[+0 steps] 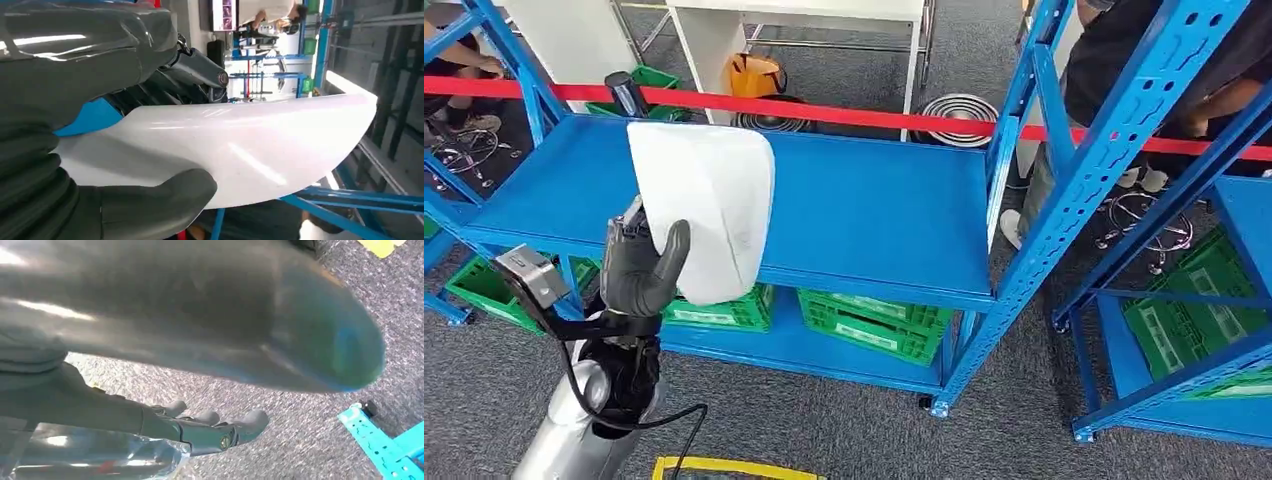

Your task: Take the parts from the cabinet and place them on the table.

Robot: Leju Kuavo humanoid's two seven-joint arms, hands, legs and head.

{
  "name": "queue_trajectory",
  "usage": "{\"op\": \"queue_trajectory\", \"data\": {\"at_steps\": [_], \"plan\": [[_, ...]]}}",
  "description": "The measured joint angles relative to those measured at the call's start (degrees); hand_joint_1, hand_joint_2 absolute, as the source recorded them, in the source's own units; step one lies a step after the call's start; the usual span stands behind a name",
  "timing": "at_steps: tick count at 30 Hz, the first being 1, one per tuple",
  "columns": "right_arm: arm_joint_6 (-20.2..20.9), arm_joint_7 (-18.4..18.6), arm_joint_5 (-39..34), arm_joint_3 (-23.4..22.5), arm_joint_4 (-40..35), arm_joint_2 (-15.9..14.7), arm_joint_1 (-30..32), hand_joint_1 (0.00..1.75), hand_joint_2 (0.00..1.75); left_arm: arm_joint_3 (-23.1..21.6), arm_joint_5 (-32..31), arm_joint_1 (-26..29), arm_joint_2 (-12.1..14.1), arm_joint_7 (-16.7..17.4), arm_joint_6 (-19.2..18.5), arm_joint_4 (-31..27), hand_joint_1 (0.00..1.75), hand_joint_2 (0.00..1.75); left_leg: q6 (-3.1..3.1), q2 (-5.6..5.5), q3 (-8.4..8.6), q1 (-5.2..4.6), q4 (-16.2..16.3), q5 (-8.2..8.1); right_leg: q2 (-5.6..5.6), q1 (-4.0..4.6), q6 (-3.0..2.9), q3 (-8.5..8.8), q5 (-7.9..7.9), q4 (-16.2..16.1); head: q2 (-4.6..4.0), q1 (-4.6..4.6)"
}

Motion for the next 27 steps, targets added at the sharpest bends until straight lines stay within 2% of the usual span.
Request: {"op": "queue_trajectory", "data": {"at_steps": [1, 2, 3, 4, 5, 6, 7, 8, 9, 10, 11, 12, 13, 14, 16, 17, 18, 19, 20, 21, 22, 23, 24, 25, 26, 27], "plan": [[0.0, 0.0, 0.02, -0.02, 0.0, 0.0, 0.01, 0.0, 0.0, 0.04, 0.0, -0.01, 0.0, 0.02, 0.0, -0.02, 1.75, 1.75, 0.36, 0.01, -0.17, -0.27, -0.02, 0.2, -0.02, -0.26, 0.42, -0.07, 0.28, -0.07, 0.0, 0.0], [0.0, 0.0, 0.02, -0.02, 0.0, 0.02, 0.04, 0.0, 0.0, 0.13, 0.0, -0.02, 0.0, 0.0, 0.0, -0.09, 1.75, 1.75, 0.95, 0.05, -0.31, -0.37, -0.39, 0.67, -0.01, -0.17, 0.96, -0.01, 0.67, -0.43, 0.0, 0.0], [0.0, 0.0, 0.02, -0.02, 0.0, 0.07, 0.04, 0.0, 0.0, 0.24, -0.02, -0.01, -0.02, 0.0, -0.02, -0.31, 1.75, 1.75, 1.72, 0.42, 0.02, 0.47, -2.01, 2.13, -0.07, -0.15, 0.85, -0.37, 0.24, 0.01, 0.0, 0.11], [0.0, 0.0, 0.02, -0.02, 0.0, 0.02, 0.08, 0.0, 0.0, 0.28, -0.04, -0.18, -0.13, 0.02, -0.02, -0.33, 1.75, 1.75, 2.16, 0.53, -0.39, 0.21, -2.46, 2.73, 0.03, 0.07, 0.42, -1.65, -1.48, 1.44, 0.0, 0.11], [0.0, 0.0, 0.02, -0.02, 0.0, 0.04, 0.04, 0.0, 0.0, 0.28, -0.09, -0.27, -0.28, 0.0, -0.04, -0.33, 1.75, 1.75, 2.43, 0.56, -1.15, 0.2, -2.43, 3.35, 0.03, 0.07, -0.26, -3.27, -4.36, 5.43, 0.0, 0.15], [0.0, 0.02, 0.02, -0.02, 0.0, 0.02, 0.02, 0.0, 0.0, 0.31, -0.07, -0.11, -0.37, 0.04, -0.04, -0.33, 1.75, 1.75, 2.3, 0.56, -1.81, 0.13, -2.4, 3.75, 0.02, 0.01, -0.51, -4.82, -6.7, 9.87, 0.0, 0.26], [0.02, 0.07, 0.02, -0.04, 0.02, -0.04, 0.04, 0.0, 0.0, 0.28, -0.09, 0.02, -0.37, 0.09, -0.13, -0.33, 1.75, 1.75, 2.29, 0.56, -2.53, -0.04, -2.35, 4.22, 0.01, -0.03, -0.47, -6.39, -8.76, 14.61, 0.0, 0.24], [0.04, 0.18, 0.02, -0.07, 0.07, -0.09, 0.08, 0.0, 0.0, 0.28, -0.09, 0.08, -0.42, 0.13, -0.17, -0.33, 1.75, 1.75, 2.25, 0.56, -3.22, -0.09, -2.2, 4.63, 0.02, -0.04, -0.09, -7.14, -9.47, 17.57, 0.0, 0.26], [0.09, 0.22, 0.02, -0.13, 0.13, -0.2, 0.12, 0.0, 0.0, 0.28, -0.09, 0.09, -0.42, 0.2, -0.17, -0.33, 1.75, 1.75, 2.15, 0.57, -3.88, -0.1, -2.01, 4.99, 0.01, -0.06, 0.46, -6.57, -9.02, 17.72, 0.0, 0.24], [0.11, 0.22, 0.04, -0.22, 0.15, -0.22, 0.15, 0.0, 0.0, 0.28, -0.11, 0.1, -0.42, 0.26, -0.17, -0.33, 1.75, 1.75, 1.95, 0.58, -4.56, -0.08, -1.75, 5.34, 0.0, -0.11, 1.3, -4.12, -7.42, 14.69, 0.0, 0.26], [0.11, 0.22, 0.04, -0.5, 0.22, -0.41, 0.16, 0.0, 0.0, 0.28, -0.17, 0.09, -0.42, 0.28, -0.2, -0.33, 1.75, 1.75, 1.76, 0.58, -5.11, -0.04, -1.44, 5.54, -0.02, -0.16, 1.89, -1.24, -5.86, 10.33, 0.0, 0.24], [0.11, 0.22, 0.07, -0.63, 0.26, -0.52, 0.12, 0.0, 0.0, 0.28, -0.17, 0.08, -0.46, 0.28, -0.2, -0.33, 1.75, 1.75, 1.52, 0.58, -5.77, 0.02, -0.82, 5.71, -0.03, -0.25, 2.26, 2.79, -4.46, 4.1, 0.0, 0.26], [0.11, 0.22, 0.07, -0.76, 0.28, -0.59, -0.01, 0.0, 0.0, 0.31, -0.18, 0.07, -0.52, 0.31, -0.26, -0.35, 1.75, 1.75, 1.35, 0.63, -6.44, -0.12, -0.12, 5.75, -0.01, -0.23, 1.77, 5.25, -5.61, -0.5, 0.0, 0.26], [0.09, 0.2, 0.11, -0.9, 0.3, -0.7, 0.06, 0.0, 0.0, 0.37, -0.26, 0.06, -0.54, 0.37, -0.28, -0.37, 1.75, 1.75, 1.01, 0.63, -6.83, -0.3, 0.2, 5.99, 0.29, 0.27, 0.91, 5.69, -5.19, -0.25, 0.0, 0.15], [0.0, 0.09, 0.31, -1.01, 0.33, -0.74, 0.25, 0.0, 0.0, 0.33, -0.33, 0.07, -0.57, 0.46, -0.44, -0.44, 1.75, 1.75, 0.44, 0.58, -7.06, -0.28, 0.57, 6.53, 0.27, 0.32, 0.51, 4.98, -4.96, -0.25, 0.0, 0.15], [0.0, 0.07, 0.42, -1.09, 0.33, -0.74, 0.32, 0.0, 0.0, 0.35, -0.33, 0.11, -0.55, 0.46, -0.44, -0.44, 1.75, 1.75, 0.16, 0.54, -7.13, -0.19, 0.54, 6.84, 0.28, 0.35, 0.04, 4.88, -4.66, -0.21, 0.0, 0.06], [0.0, 0.04, 0.57, -1.14, 0.33, -0.63, 0.34, 0.0, 0.0, 0.39, -0.33, 0.13, -0.44, 0.44, -0.44, -0.44, 1.75, 1.75, -0.1, 0.32, -7.58, 0.01, 0.82, 6.59, 0.2, -0.37, -0.68, 4.14, -4.14, -0.38, 0.0, 0.31], [-0.04, 0.07, 0.68, -1.22, 0.33, -0.7, 0.29, 0.0, 0.0, 0.44, -0.33, 0.12, -0.35, 0.46, -0.44, -0.44, 1.75, 1.75, -0.67, 0.07, -8.29, 0.1, 2.08, 4.19, 0.12, -0.28, -1.25, 3.92, -3.66, -0.38, 0.0, 0.11], [-0.09, 0.07, 0.74, -1.29, 0.33, -0.74, 0.3, 0.0, 0.0, 0.44, -0.33, 0.12, -0.33, 0.44, -0.44, -0.44, 1.75, 1.75, -1.14, 0.06, -9.29, 0.3, 5.06, 1.0, 0.03, -0.24, -1.76, 3.35, -3.12, -0.37, 0.0, 0.13], [-0.09, 0.07, 0.83, -1.42, 0.33, -0.76, 0.3, 0.0, 0.0, 0.44, -0.35, 0.14, -0.33, 0.44, -0.44, -0.44, 1.75, 1.75, -1.52, 0.07, -10.72, 0.51, 9.72, -2.36, 0.03, -0.19, -1.86, 2.68, -2.59, -0.32, 0.0, 0.09], [-0.09, 0.07, 0.9, -1.44, 0.33, -0.68, 0.32, 0.0, 0.0, 0.42, -0.33, 0.18, -0.31, 0.44, -0.42, -0.44, 1.75, 1.75, -1.74, 0.08, -12.03, 0.64, 14.39, -4.79, 0.01, -0.07, -1.9, 2.07, -2.12, -0.3, 0.0, 0.04], [-0.09, 0.07, 0.9, -1.44, 0.33, -0.63, 0.35, 0.0, 0.0, 0.42, -0.33, 0.21, -0.28, 0.44, -0.42, -0.44, 1.75, 1.75, -1.86, 0.08, -12.84, 0.74, 18.21, -5.98, 0.01, 0.0, -1.83, 1.41, -1.65, -0.26, 0.0, 0.09], [-0.04, 0.07, 0.9, -1.46, 0.33, -0.61, 0.39, 0.0, 0.0, 0.42, -0.33, 0.23, -0.22, 0.44, -0.42, -0.42, 1.75, 1.75, -1.83, 0.08, -12.47, 0.78, 19.46, -5.63, 0.01, 0.08, -1.82, 0.81, -1.15, -0.2, 0.0, 0.06], [0.04, 0.07, 0.85, -1.53, 0.33, -0.59, 0.41, 0.0, 0.0, 0.42, -0.33, 0.23, -0.22, 0.44, -0.42, -0.42, 1.75, 1.75, -1.61, 0.08, -10.67, 0.78, 17.78, -4.15, 0.03, 0.16, -1.71, 0.26, -0.73, -0.19, 0.0, 0.06], [0.13, 0.07, 0.76, -1.64, 0.33, -0.5, 0.41, 0.0, 0.0, 0.42, -0.33, 0.22, -0.2, 0.46, -0.42, -0.42, 1.75, 1.75, -1.26, 0.06, -7.81, 0.77, 13.92, -2.21, 0.06, 0.3, -1.6, -0.13, -0.39, -0.2, 0.0, 0.04], [0.35, 0.09, 0.68, -1.79, 0.33, -0.41, 0.42, 0.0, 0.0, 0.42, -0.33, 0.21, -0.15, 0.44, -0.42, -0.44, 1.75, 1.75, -0.68, 0.01, -3.93, 0.6, 8.39, -0.42, 0.13, 0.52, -1.61, -0.45, 0.05, -0.21, 0.0, 0.04]]}}
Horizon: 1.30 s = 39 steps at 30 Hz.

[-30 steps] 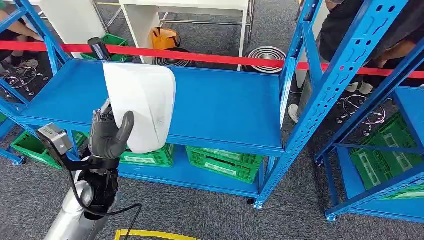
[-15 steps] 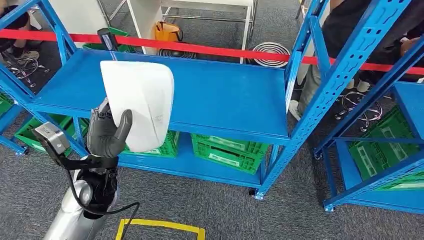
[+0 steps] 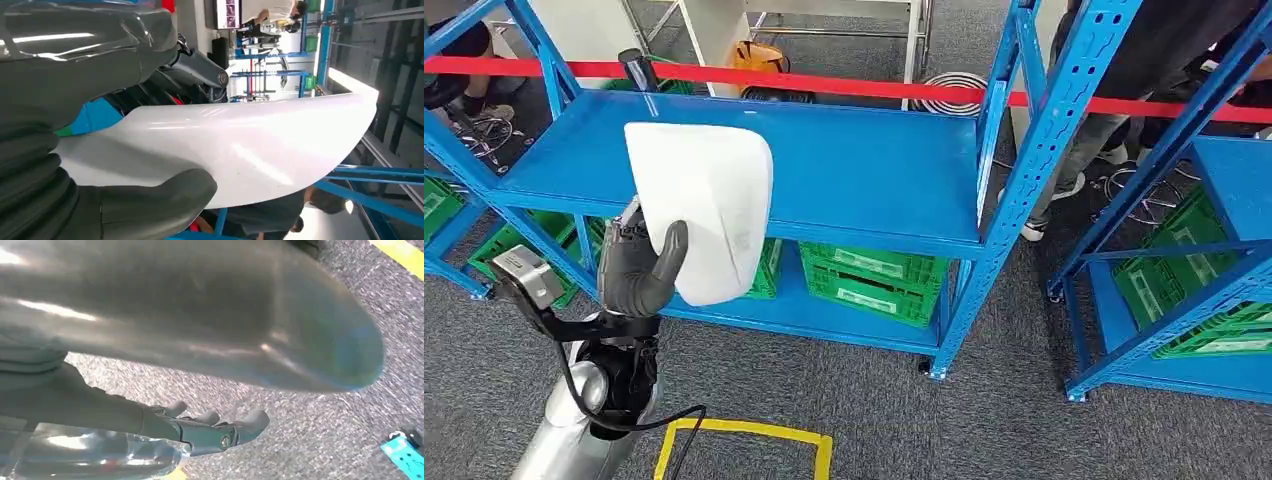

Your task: Take the parts from the cabinet and place them on the table.

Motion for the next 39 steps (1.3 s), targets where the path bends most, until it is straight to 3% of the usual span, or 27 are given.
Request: {"op": "queue_trajectory", "data": {"at_steps": [1, 2, 3, 6, 7, 8, 9, 11, 12, 14, 15, 16, 17, 18, 19, 21, 22, 25, 26, 27, 29, 31, 32, 33, 36, 37, 39], "plan": [[0.13, 0.11, 0.0, -0.18, -0.02, 0.2, 0.02, 0.0, 0.0, 0.02, 0.0, -0.04, 0.02, 0.02, 0.02, -0.04, 1.75, 1.75, 1.0, -0.2, 3.77, -0.31, -5.18, 0.49, 0.02, -0.23, 0.09, -0.03, 0.32, 0.0, 0.0, 0.02], [0.22, 0.13, -0.07, -0.28, -0.02, 0.79, 0.02, 0.0, 0.0, 0.09, 0.0, -0.04, 0.09, 0.0, 0.02, -0.09, 1.75, 1.75, 1.81, -0.1, 6.15, -0.68, -8.9, -1.0, 0.04, 0.11, 0.6, -0.17, 0.65, 0.04, 0.0, 0.09], [0.28, 0.17, -0.13, -0.42, 0.02, 0.68, -0.01, 0.0, 0.0, 0.18, 0.0, -0.03, 0.11, 0.0, 0.09, -0.26, 1.75, 1.75, 1.58, -0.04, 6.15, -0.88, -9.36, -0.81, -0.04, -0.15, 1.05, -0.3, 1.04, -0.02, 0.0, 0.04], [0.35, 0.22, -0.07, -0.5, 0.04, 0.94, 0.13, 0.0, 0.0, 0.48, 0.0, 0.05, 0.24, 0.0, 0.15, -0.48, 1.75, 1.75, 3.05, 0.1, 4.96, -1.55, -10.38, 1.11, -0.04, -0.2, 2.44, -0.48, 2.7, -0.93, 0.0, 0.02], [0.35, 0.22, -0.02, -0.55, 0.09, 0.87, 0.17, 0.0, 0.0, 0.5, 0.0, -0.03, 0.24, -0.02, 0.13, -0.55, 1.75, 1.75, 3.08, 0.67, 5.5, -0.88, -11.41, 2.41, -0.13, -0.28, 2.0, -1.4, 1.33, 0.1, -0.02, 0.07], [0.35, 0.2, 0.0, -0.57, 0.09, 1.05, 0.14, 0.0, 0.0, 0.52, 0.0, -0.06, 0.26, 0.0, 0.15, -0.55, 1.75, 1.75, 3.82, 0.43, 4.53, -0.86, -11.91, 3.44, -0.07, -0.14, 1.37, -2.78, -1.58, 2.46, 0.0, 0.2], [0.35, 0.22, 0.04, -0.63, 0.09, 1.0, 0.14, 0.0, 0.0, 0.57, 0.04, 0.06, 0.24, 0.0, 0.17, -0.57, 1.75, 1.75, 3.72, 0.51, 3.55, -0.89, -11.91, 4.14, -0.06, -0.18, 0.91, -4.19, -4.72, 6.29, 0.0, 0.26], [0.35, 0.31, -0.04, -0.7, 0.17, 0.98, 0.15, 0.0, 0.0, 0.55, 0.07, 0.47, 0.24, 0.0, 0.15, -0.57, 1.75, 1.75, 3.63, 0.52, 1.67, -0.95, -11.82, 5.5, -0.06, -0.44, 1.16, -6.49, -8.75, 15.19, 0.0, 0.22], [0.35, 0.31, -0.04, -0.72, 0.2, 0.98, 0.14, 0.0, 0.0, 0.55, 0.09, 0.59, 0.24, 0.0, 0.15, -0.55, 1.75, 1.75, 3.47, 0.52, 0.65, -0.9, -11.68, 6.19, -0.06, -0.57, 1.88, -6.64, -8.56, 17.76, 0.0, 0.24], [0.35, 0.33, -0.07, -0.76, 0.24, 0.98, 0.11, 0.0, 0.0, 0.55, 0.09, 0.7, 0.24, 0.0, 0.15, -0.48, 1.75, 1.75, 2.88, 0.6, -1.37, -0.62, -11.02, 7.26, -0.1, -1.04, 3.97, -3.44, -5.16, 15.22, 0.0, 0.24], [0.35, 0.33, -0.07, -0.81, 0.24, 0.96, 0.02, 0.0, 0.0, 0.55, 0.09, 0.68, 0.24, 0.0, 0.15, -0.48, 1.75, 1.75, 2.46, 0.61, -2.58, -0.36, -10.28, 7.61, -0.12, -1.29, 4.75, -0.02, -3.5, 10.67, 0.0, 0.28], [0.35, 0.33, -0.07, -0.9, 0.24, 0.98, -0.13, 0.0, 0.0, 0.55, 0.09, 0.68, 0.24, 0.0, 0.15, -0.48, 1.75, 1.75, 2.11, 0.61, -3.54, -0.26, -9.34, 7.84, -0.15, -1.56, 4.85, 3.72, -3.47, 5.5, 0.0, 0.24], [0.37, 0.33, -0.07, -1.03, 0.24, 1.05, -0.43, 0.0, 0.0, 0.57, 0.09, 0.7, 0.24, 0.0, 0.15, -0.5, 1.75, 1.75, 1.73, 0.66, -4.51, -0.49, -8.39, 7.95, -0.12, -1.4, 4.24, 7.16, -5.91, 0.7, 0.0, 0.31], [0.41, 0.33, -0.07, -1.18, 0.24, 0.98, -0.51, 0.0, 0.0, 0.68, 0.11, 0.7, 0.26, 0.0, 0.15, -0.5, 1.75, 1.75, 1.4, 0.77, -4.92, -0.5, -7.87, 8.24, 0.11, -0.94, 3.11, 7.17, -6.45, -0.31, 0.0, -0.02], [0.61, 0.31, -0.04, -1.25, 0.24, 0.98, -0.53, 0.0, 0.0, 0.74, 0.11, 0.78, 0.26, -0.07, 0.13, -0.5, 1.75, 1.75, 0.98, 0.78, -5.03, -0.51, -7.8, 8.73, 0.05, -0.9, 2.9, 6.36, -6.35, -0.27, 0.0, 0.07], [0.81, 0.33, 0.04, -1.31, 0.28, 1.09, -0.37, 0.0, 0.0, 0.87, 0.11, 0.94, 0.37, -0.04, 0.17, -0.46, 1.75, 1.75, 0.35, 0.72, -5.4, -0.23, -7.97, 9.93, -0.03, -0.98, 1.53, 5.56, -5.39, -0.08, 0.0, 0.04], [0.9, 0.33, 0.04, -1.31, 0.31, 1.22, -0.51, 0.0, 0.0, 1.0, 0.11, 0.98, 0.59, -0.07, 0.18, -0.39, 1.75, 1.75, -0.01, 0.56, -6.0, 0.14, -7.6, 8.72, -0.23, -1.24, 0.87, 5.12, -4.71, -0.08, 0.0, 0.22], [0.96, 0.35, 0.04, -1.57, 0.37, 1.22, -0.59, 0.0, 0.0, 1.27, 0.11, 1.01, 0.78, -0.04, 0.17, -0.33, 1.75, 1.75, -1.11, 0.32, -8.4, 0.41, 2.18, -2.05, -0.32, -1.08, -0.01, 2.89, -2.51, 0.05, 0.0, 0.02], [1.0, 0.33, 0.02, -1.6, 0.39, 1.22, -0.54, 0.0, 0.0, 1.33, 0.11, 1.02, 0.79, -0.04, 0.17, -0.24, 1.75, 1.75, -1.29, 0.32, -9.09, 0.45, 6.59, -4.02, -0.32, -0.96, -0.04, 1.97, -1.8, 0.06, 0.0, 0.0], [1.07, 0.33, 0.0, -1.62, 0.42, 1.27, -0.47, 0.0, 0.0, 1.38, 0.13, 1.03, 0.81, -0.04, 0.17, -0.11, 1.75, 1.75, -1.32, 0.33, -9.15, 0.47, 9.48, -4.19, -0.32, -0.89, 0.02, 1.14, -1.14, 0.09, 0.0, 0.0], [1.18, 0.28, -0.04, -1.62, 0.44, 1.31, -0.41, 0.0, 0.0, 1.38, 0.13, 1.03, 0.83, -0.04, 0.17, 0.04, 1.75, 1.75, -0.96, 0.32, -6.0, 0.47, 8.19, -0.82, -0.3, -0.73, 0.19, -0.58, 0.17, 0.12, 0.0, -0.02], [1.31, 0.26, -0.11, -1.66, 0.46, 1.31, -0.43, 0.0, 0.0, 1.38, 0.13, 0.86, 0.81, -0.04, 0.17, 0.04, 1.75, 1.75, -0.13, 0.18, 0.32, 0.39, 0.33, 1.7, -0.17, -0.53, 0.43, -1.67, 1.22, 0.1, 0.0, 0.0], [1.44, 0.18, -0.15, -1.72, 0.46, 1.37, -0.44, 0.0, 0.0, 1.4, 0.13, 0.61, 0.81, -0.04, 0.18, 0.02, 1.75, 1.75, 0.63, -0.03, 4.91, 0.22, -6.73, -0.81, -0.14, -0.49, 0.75, -2.01, 1.86, 0.08, 0.0, 0.0], [1.53, 0.11, -0.17, -1.79, 0.46, 1.44, -0.45, 0.0, 0.0, 1.4, 0.13, 0.54, 0.81, -0.06, 0.15, 0.0, 1.75, 1.75, 0.73, -0.02, 6.73, -0.07, -10.08, -1.83, -0.15, -0.29, 1.19, -2.18, 2.4, 0.07, 0.0, 0.07], [1.66, -0.04, -0.2, -1.97, 0.57, 1.4, -0.38, 0.0, 0.0, 1.42, 0.15, 0.44, 0.83, -0.07, 0.17, 0.02, 1.75, 1.75, 2.02, 0.03, 5.47, -0.89, -9.5, -0.27, -0.12, -0.77, 2.57, -2.28, 4.38, -1.0, 0.0, 0.0], [1.7, -0.06, -0.2, -1.97, 0.61, 1.51, -0.34, 0.0, 0.0, 1.4, 0.15, 0.44, 0.77, -0.09, 0.17, 0.02, 1.75, 1.75, 2.78, 0.35, 5.14, -0.07, -11.04, 1.43, -0.23, -0.73, 2.49, -2.81, 4.11, -0.58, 0.0, 0.04], [1.73, -0.09, -0.17, -2.01, 0.68, 1.53, -0.26, 0.0, 0.0, 1.38, 0.15, 0.16, 0.7, -0.09, 0.17, 0.07, 1.75, 1.75, 3.46, 0.44, 3.54, -0.36, -11.15, 3.23, -0.14, -0.6, 1.17, -4.84, -1.83, 3.75, 0.0, 0.22]]}}
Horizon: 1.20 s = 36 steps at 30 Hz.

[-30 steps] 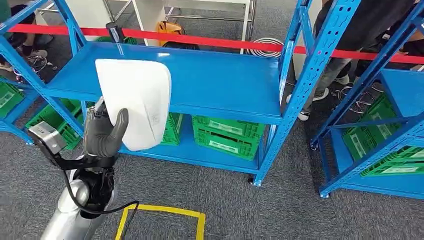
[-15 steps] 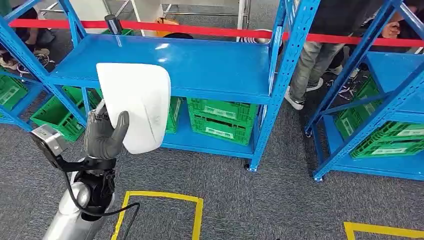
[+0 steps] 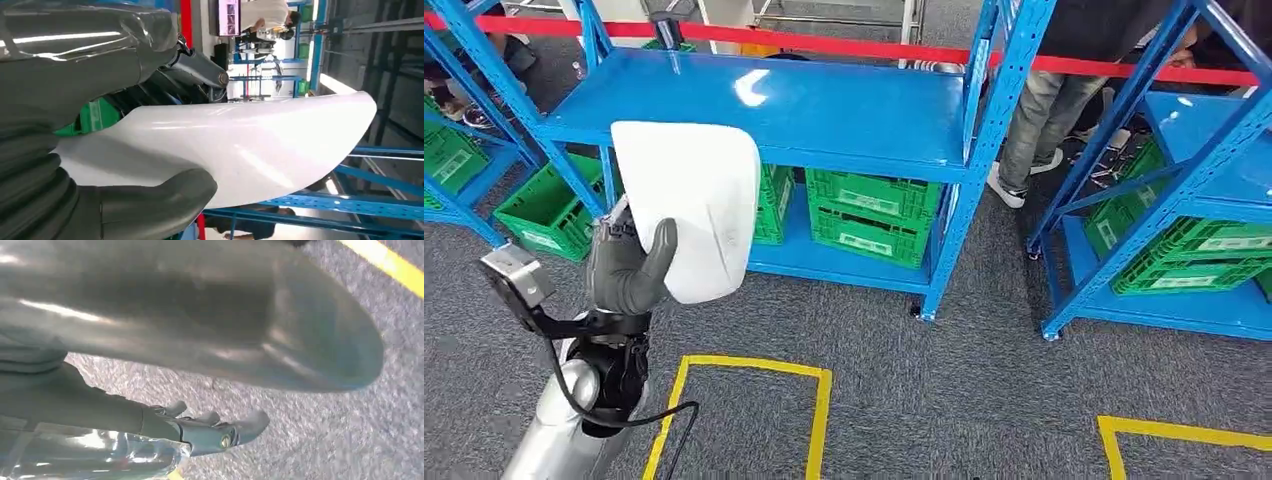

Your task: Take the parts from the cabinet and place them on the table.

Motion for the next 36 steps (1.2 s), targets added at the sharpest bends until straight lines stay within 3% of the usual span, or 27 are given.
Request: {"op": "queue_trajectory", "data": {"at_steps": [2, 3, 5, 6, 7, 9, 12, 13, 14, 15, 17, 18, 19, 20, 21, 22, 23, 24, 25, 27, 28, 30, 31, 33, 34, 35, 36], "plan": [[0.0, 0.0, -0.02, -0.02, 0.07, -0.05, -0.01, 0.0, 0.0, 0.0, 0.0, 0.11, -0.07, 0.09, 0.0, 0.09, 1.75, 1.75, -0.04, 0.0, -2.12, -0.29, 0.11, 1.63, 0.0, 0.01, -0.47, -1.82, -5.48, 8.64, 0.0, 0.02], [0.0, 0.0, -0.02, -0.04, 0.11, -0.07, -0.05, 0.0, 0.0, -0.02, 0.0, 0.15, -0.13, 0.07, 0.0, 0.15, 1.75, 1.75, -0.1, 0.0, -3.32, -0.39, 0.23, 2.5, 0.0, 0.01, 0.07, -2.27, -6.15, 12.5, 0.0, 0.13], [0.0, 0.0, -0.02, -0.04, 0.17, -0.13, -0.05, 0.0, 0.0, -0.02, 0.0, 0.19, -0.15, 0.09, 0.0, 0.35, 1.75, 1.75, -0.35, 0.03, -5.62, -0.4, 0.66, 3.91, 0.0, -0.01, 1.68, -0.41, -3.5, 13.75, 0.0, 0.09], [0.13, -0.02, -0.04, -0.07, 0.17, -0.15, -0.09, 0.0, 0.0, -0.02, 0.0, 0.21, -0.15, 0.09, 0.0, 0.44, 1.75, 1.75, -0.53, 0.06, -6.85, -0.38, 1.05, 4.53, -0.01, -0.01, 2.38, 2.14, -1.58, 11.07, 0.0, 0.09], [0.24, -0.07, -0.04, -0.07, 0.2, -0.2, -0.17, 0.0, 0.0, -0.02, 0.0, 0.23, -0.15, 0.09, 0.0, 0.46, 1.75, 1.75, -0.77, 0.05, -7.95, -0.38, 1.54, 5.11, -0.01, -0.01, 2.44, 5.76, -0.81, 6.43, 0.0, 0.09], [0.46, -0.24, -0.04, -0.13, 0.2, -0.39, -0.48, 0.0, 0.0, 0.0, 0.0, 0.18, -0.2, 0.07, 0.0, 0.44, 1.75, 1.75, -1.41, 0.15, -9.49, -0.65, 2.81, 5.85, 0.02, 0.5, 0.86, 13.66, -5.12, -5.11, 0.0, 0.11], [0.92, -0.74, -0.04, -0.17, 0.26, -0.48, -0.37, 0.0, 0.0, 0.0, -0.09, 0.32, -0.22, 0.02, 0.0, 0.5, 1.75, 1.75, -2.41, 0.33, -9.8, -0.28, 2.29, 7.83, 0.12, 0.94, -0.32, 12.04, -4.62, -4.92, 0.0, -0.02], [0.94, -0.81, -0.13, -0.17, 0.31, -0.46, -0.14, 0.0, 0.0, 0.02, -0.09, 0.54, -0.2, 0.0, 0.0, 0.55, 1.75, 1.75, -2.75, 0.15, -10.17, -0.24, 2.25, 8.12, 0.04, 0.29, -0.87, 11.68, -3.73, -5.17, 0.0, -0.04], [0.98, -0.87, -0.13, -0.17, 0.31, -0.28, -0.13, 0.0, 0.0, 0.04, -0.09, 0.63, -0.13, 0.0, 0.02, 0.55, 1.75, 1.75, -3.25, -0.08, -10.73, 0.07, 3.07, 5.91, -0.19, 0.15, -1.24, 11.06, -3.04, -5.16, 0.0, 0.07], [1.01, -0.9, -0.13, -0.17, 0.33, -0.31, -0.14, 0.0, 0.0, 0.07, -0.09, 0.68, -0.09, 0.0, 0.09, 0.57, 1.75, 1.75, -3.68, -0.17, -11.6, 0.23, 5.62, 1.99, -0.25, 0.13, -1.8, 10.35, -2.34, -5.15, 0.0, -0.04], [1.01, -0.94, -0.15, -0.2, 0.33, -0.28, -0.22, 0.0, 0.0, 0.09, -0.07, 0.68, -0.04, 0.0, 0.09, 0.59, 1.75, 1.75, -4.46, -0.19, -13.46, 0.62, 14.19, -4.83, -0.32, 0.16, -1.8, 8.99, -0.86, -5.05, 0.0, -0.02], [1.01, -0.94, -0.15, -0.2, 0.33, -0.24, -0.19, 0.0, 0.0, 0.07, -0.09, 0.7, -0.04, 0.0, 0.09, 0.65, 1.75, 1.75, -4.65, -0.18, -14.06, 0.73, 17.68, -6.02, -0.31, 0.17, -1.72, 8.23, -0.27, -4.95, 0.0, 0.0], [1.01, -0.94, -0.15, -0.2, 0.33, -0.2, -0.13, 0.0, 0.0, 0.07, -0.07, 0.75, -0.04, 0.0, 0.09, 0.74, 1.75, 1.75, -4.78, -0.18, -14.08, 0.84, 21.08, -5.72, -0.3, 0.15, -1.57, 7.03, 0.53, -4.76, 0.0, -0.02], [1.03, -0.94, -0.15, -0.17, 0.33, -0.17, -0.11, 0.0, 0.0, 0.07, -0.04, 0.78, -0.02, 0.0, 0.09, 0.9, 1.75, 1.75, -4.81, -0.17, -12.61, 0.91, 20.93, -3.85, -0.3, 0.1, -1.42, 5.96, 1.15, -4.55, 0.0, -0.02], [1.03, -0.96, -0.15, -0.17, 0.33, -0.15, -0.11, 0.0, 0.0, 0.07, -0.04, 0.77, 0.0, 0.0, 0.09, 0.92, 1.75, 1.75, -4.74, -0.17, -10.39, 0.97, 18.67, -1.97, -0.28, 0.06, -1.16, 5.14, 1.62, -4.39, 0.0, 0.0], [1.03, -0.96, -0.15, -0.2, 0.33, -0.13, -0.13, 0.0, 0.0, 0.07, -0.04, 0.75, 0.0, 0.0, 0.09, 0.94, 1.75, 1.75, -4.56, -0.19, -6.3, 1.03, 13.75, -0.49, -0.22, 0.05, -0.9, 4.39, 2.14, -4.27, 0.0, -0.04], [1.03, -0.98, -0.13, -0.2, 0.33, -0.11, -0.16, 0.0, 0.0, 0.07, -0.04, 0.68, 0.0, -0.04, 0.07, 0.94, 1.75, 1.75, -4.37, -0.27, -1.99, 1.04, 8.39, -0.73, -0.17, 0.05, -0.73, 4.11, 2.63, -4.25, 0.0, -0.02], [1.03, -1.09, -0.13, -0.24, 0.33, -0.09, -0.17, 0.0, 0.0, 0.09, -0.04, 0.57, 0.0, -0.09, 0.07, 0.94, 1.75, 1.75, -3.98, -0.54, 1.36, 0.75, 3.13, -3.24, -0.13, 0.37, -0.18, 3.77, 3.04, -4.22, 0.0, -0.02], [1.03, -1.16, -0.02, -0.28, 0.35, -0.07, -0.24, 0.0, 0.0, 0.15, -0.07, 0.57, -0.02, -0.26, 0.02, 0.92, 1.75, 1.75, -3.48, -0.61, 2.05, 0.53, 1.47, -3.74, -0.19, 0.35, 0.23, 3.75, 3.56, -4.34, 0.0, 0.13], [1.03, -1.2, 0.06, -0.39, 0.48, -0.04, -0.35, 0.0, 0.0, 0.2, -0.07, 0.57, 0.0, -0.33, 0.0, 1.07, 1.75, 1.75, -2.61, -0.57, 1.38, 0.03, 1.81, -3.01, -0.22, 0.02, 1.16, 3.65, 4.72, -4.87, 0.0, 0.0], [1.03, -1.2, 0.09, -0.39, 0.48, 0.04, -0.15, 0.0, 0.0, 0.2, -0.07, 0.6, 0.0, -0.35, 0.0, 1.07, 1.75, 1.75, -1.78, -0.37, 0.88, -0.06, 1.37, -2.09, -0.15, 0.12, 1.7, 3.47, 5.4, -5.34, 0.0, 0.04], [1.25, -1.29, 0.44, -0.42, 0.57, 0.02, -0.24, 0.0, 0.0, 0.2, -0.13, 0.42, -0.04, -0.46, 0.02, 1.09, 1.75, 1.75, -0.55, -0.21, -0.16, 0.29, 0.57, -0.77, -0.14, 0.05, 0.69, 1.48, 1.71, -2.32, 0.0, 0.11], [1.38, -1.31, 0.59, -0.44, 0.57, 0.04, -0.27, 0.0, 0.0, 0.2, -0.26, 0.43, -0.11, -0.66, 0.07, 1.09, 1.75, 1.75, -0.19, -0.2, -1.15, 0.17, 0.57, -0.02, -0.13, 0.05, 0.02, -0.06, -1.88, 2.15, 0.0, 0.22], [1.44, -1.31, 0.7, -0.46, 0.59, 0.04, -0.3, 0.0, 0.0, 0.17, -0.37, 0.65, -0.11, -0.76, 0.15, 1.09, 1.75, 1.75, 0.05, -0.2, -2.88, -0.16, 0.65, 1.29, -0.13, 0.06, -0.05, -2.73, -6.12, 11.56, 0.0, 0.2], [1.51, -1.31, 0.7, -0.46, 0.61, 0.04, -0.29, 0.0, 0.0, 0.2, -0.37, 0.76, -0.13, -0.76, 0.15, 1.16, 1.75, 1.75, 0.09, -0.2, -3.64, -0.34, 0.68, 1.88, -0.14, 0.04, 0.41, -3.19, -6.27, 14.58, 0.0, 0.22], [1.53, -1.31, 0.7, -0.46, 0.63, 0.04, -0.28, 0.0, 0.0, 0.2, -0.41, 0.78, -0.13, -0.76, 0.15, 1.27, 1.75, 1.75, 0.1, -0.19, -4.4, -0.48, 0.71, 2.43, -0.13, 0.04, 1.01, -2.68, -5.05, 15.36, 0.0, 0.22], [1.53, -1.31, 0.7, -0.46, 0.66, 0.04, -0.29, 0.0, 0.0, 0.2, -0.42, 0.8, -0.13, -0.76, 0.15, 1.4, 1.75, 1.75, 0.06, -0.2, -5.12, -0.65, 0.74, 2.98, -0.13, 0.08, 1.6, -0.97, -3.13, 13.73, 0.0, 0.2]]}}
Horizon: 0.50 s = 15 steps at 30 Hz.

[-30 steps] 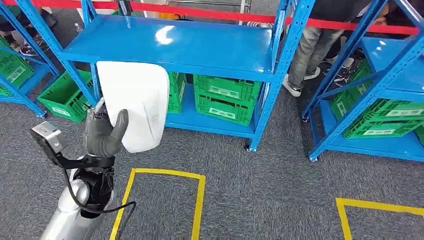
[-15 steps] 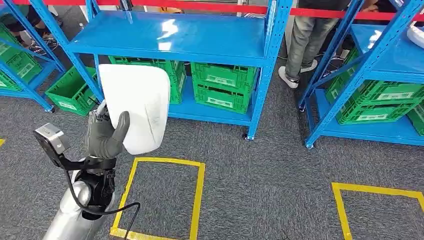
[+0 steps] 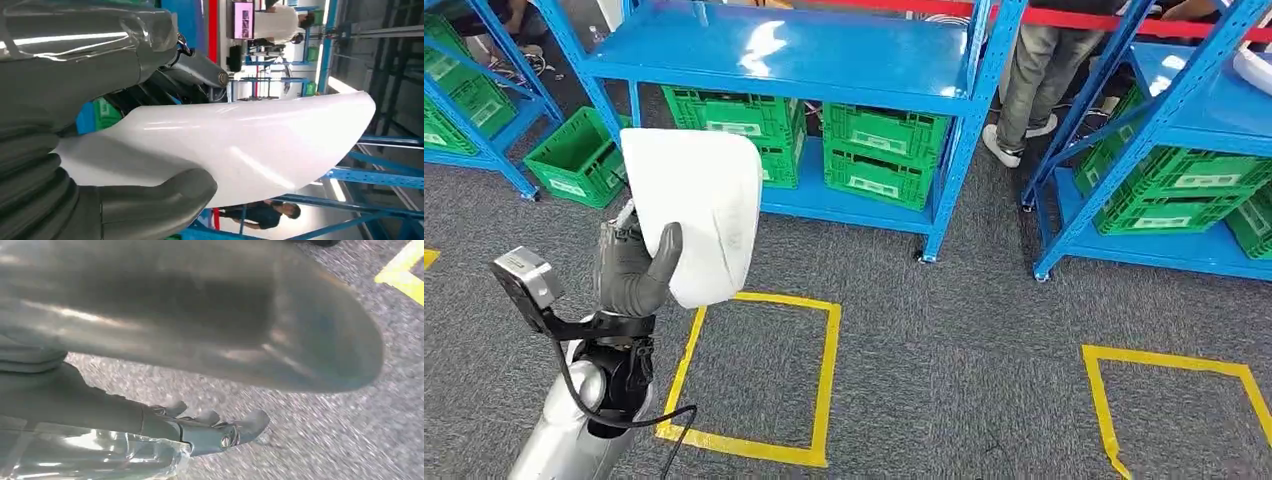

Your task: Take the parts from the cabinet and place them on the table.

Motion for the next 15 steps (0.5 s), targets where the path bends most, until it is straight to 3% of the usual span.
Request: {"op": "queue_trajectory", "data": {"at_steps": [1, 2, 3, 4, 6, 7, 8, 9, 11, 12, 13, 14, 15], "plan": [[0.0, 0.0, 0.0, -0.02, 0.0, 0.0, -0.05, 0.0, 0.0, 0.0, 0.0, 0.02, 0.0, -0.02, 0.0, 0.07, 1.75, 1.75, -0.07, -0.02, -0.59, -0.17, 0.01, 0.49, -0.01, 0.13, 0.21, 2.91, 1.61, -3.89, 0.0, 0.02], [0.0, 0.0, 0.0, -0.07, 0.0, -0.02, -0.16, 0.0, 0.0, 0.0, 0.0, 0.01, 0.0, -0.02, 0.0, 0.07, 1.75, 1.75, -0.18, -0.07, -0.99, -0.28, 0.03, 0.92, 0.0, 0.38, -0.32, 6.77, 1.99, -9.4, 0.0, 0.0], [0.0, 0.0, 0.0, -0.13, 0.02, -0.24, -0.31, 0.0, 0.0, 0.0, 0.0, 0.01, 0.0, -0.02, 0.0, 0.07, 1.75, 1.75, -0.37, -0.01, -1.28, -0.33, 0.17, 1.18, -0.02, 0.93, -1.3, 11.12, 1.1, -15.09, 0.0, -0.02], [0.0, -0.02, 0.0, -0.26, 0.11, -0.46, -0.42, 0.0, 0.0, 0.04, 0.0, -0.09, 0.0, -0.09, 0.0, 0.07, 1.75, 1.75, -0.54, 0.11, -1.53, -0.67, 0.58, 1.41, -0.18, 1.22, -1.9, 13.86, 0.03, -19.73, 0.0, 0.0], [0.06, 0.0, -0.04, -0.44, 0.2, -0.39, -0.75, 0.0, 0.0, 0.09, -0.02, 0.01, 0.0, -0.18, 0.0, 0.11, 1.75, 1.75, -1.12, 0.27, -2.14, -0.61, 0.73, 2.27, -0.06, 1.27, -1.98, 13.86, -0.64, -20.55, 0.0, -0.05], [0.11, -0.02, -0.11, -0.55, 0.2, -0.37, -0.57, 0.0, 0.0, 0.07, -0.02, 0.14, 0.0, -0.17, 0.0, 0.13, 1.75, 1.75, -1.35, 0.32, -2.19, -0.7, 0.84, 2.46, -0.06, 1.08, -2.42, 13.61, -0.29, -20.78, 0.0, -0.02], [0.39, -0.09, -0.15, -0.57, 0.2, 0.09, -0.39, 0.0, 0.0, 0.11, -0.04, 0.2, 0.09, -0.17, 0.0, 0.13, 1.75, 1.75, -1.6, 0.07, -2.63, -0.54, 1.29, 1.99, -0.17, 0.14, -2.82, 13.74, 0.11, -20.96, 0.0, 0.02], [0.46, -0.11, -0.31, -0.68, 0.31, -0.2, -0.31, 0.0, 0.0, 0.24, -0.09, 0.18, 0.17, -0.22, 0.0, 0.13, 1.75, 1.75, -2.27, -0.22, -3.28, -0.44, 3.12, -0.12, -0.06, 0.26, -3.1, 13.55, 0.33, -20.89, 0.0, -0.2], [0.68, -0.41, -0.46, -0.85, 0.31, 0.02, -0.26, 0.0, 0.0, 0.24, -0.09, 0.32, 0.28, -0.26, -0.02, 0.31, 1.75, 1.75, -3.3, -0.21, -6.23, 0.44, 11.8, -5.78, 0.04, 0.26, -3.51, 13.07, 0.76, -20.85, 0.0, -0.17], [0.88, -0.52, -0.48, -0.92, 0.31, 0.11, -0.22, 0.0, 0.0, 0.26, -0.09, 0.48, 0.31, -0.28, -0.09, 0.44, 1.75, 1.75, -3.69, -0.2, -7.7, 0.8, 16.25, -7.72, 0.24, 0.27, -3.45, 12.76, 1.02, -20.72, 0.0, -0.22], [1.03, -0.61, -0.5, -1.01, 0.31, 0.13, -0.15, 0.0, 0.0, 0.24, -0.09, 0.69, 0.31, -0.31, -0.15, 0.57, 1.75, 1.75, -4.02, -0.19, -8.53, 1.11, 19.32, -8.53, 0.51, 0.22, -3.26, 12.42, 1.14, -20.52, 0.0, -0.17], [1.07, -0.65, -0.5, -1.05, 0.33, 0.15, -0.08, 0.0, 0.0, 0.26, -0.09, 0.86, 0.31, -0.31, -0.15, 0.65, 1.75, 1.75, -4.22, -0.19, -8.06, 1.41, 19.47, -8.04, 0.85, 0.1, -3.16, 12.13, 1.21, -20.26, 0.0, -0.22], [1.09, -0.68, -0.5, -1.07, 0.33, 0.15, -0.04, 0.0, 0.0, 0.26, -0.09, 0.93, 0.31, -0.31, -0.15, 0.66, 1.75, 1.75, -4.38, -0.2, -6.23, 1.67, 16.96, -6.39, 1.24, -0.05, -3.09, 11.85, 1.23, -19.9, 0.0, -0.22]]}}
